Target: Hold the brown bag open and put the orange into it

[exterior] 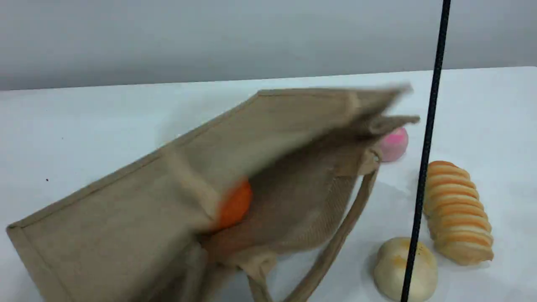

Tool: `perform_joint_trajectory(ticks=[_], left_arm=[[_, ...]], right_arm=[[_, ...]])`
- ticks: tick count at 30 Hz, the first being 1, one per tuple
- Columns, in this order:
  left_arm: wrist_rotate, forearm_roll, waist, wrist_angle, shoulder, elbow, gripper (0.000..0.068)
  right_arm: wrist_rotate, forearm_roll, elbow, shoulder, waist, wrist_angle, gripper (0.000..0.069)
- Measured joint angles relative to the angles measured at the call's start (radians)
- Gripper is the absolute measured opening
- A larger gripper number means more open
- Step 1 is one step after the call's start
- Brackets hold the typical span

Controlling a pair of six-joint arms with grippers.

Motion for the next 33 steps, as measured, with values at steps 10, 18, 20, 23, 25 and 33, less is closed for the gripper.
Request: perform_joint_trajectory(ticks=[10, 18, 20, 23, 25, 33], left_arm=[[0.0, 0.001, 0.0, 0.001, 0.0, 0.0, 0.0387], [0.0, -0.004, 0.0, -0.004, 0.001, 0.018, 0.0388], [0.001, -0.004, 0.0, -0.022, 0.001, 0.048, 0.0388], [0.014, -0.004, 0.0, -0.053, 0.002, 0.104, 0.0388], [0.014, -0.007, 0.0, -0.076, 0.002, 0.14, 0.0388], [0.089, -0.055, -0.073, -0.187, 0.003, 0.257, 0.0388]], right_arm=[[0.0, 0.003, 0.0, 0.0, 0.0, 0.004, 0.0472], [0.0, -0.008, 0.0, -0.022, 0.0, 0.008, 0.0472], [0.025, -0.027, 0.0, -0.049, 0.0, 0.01, 0.0472], [0.09, -0.104, 0.0, -0.103, 0.0, 0.028, 0.0472], [0.147, -0.175, 0.0, -0.141, 0.0, 0.043, 0.0472], [0.54, -0.594, 0.0, -0.321, 0.0, 0.18, 0.0472]])
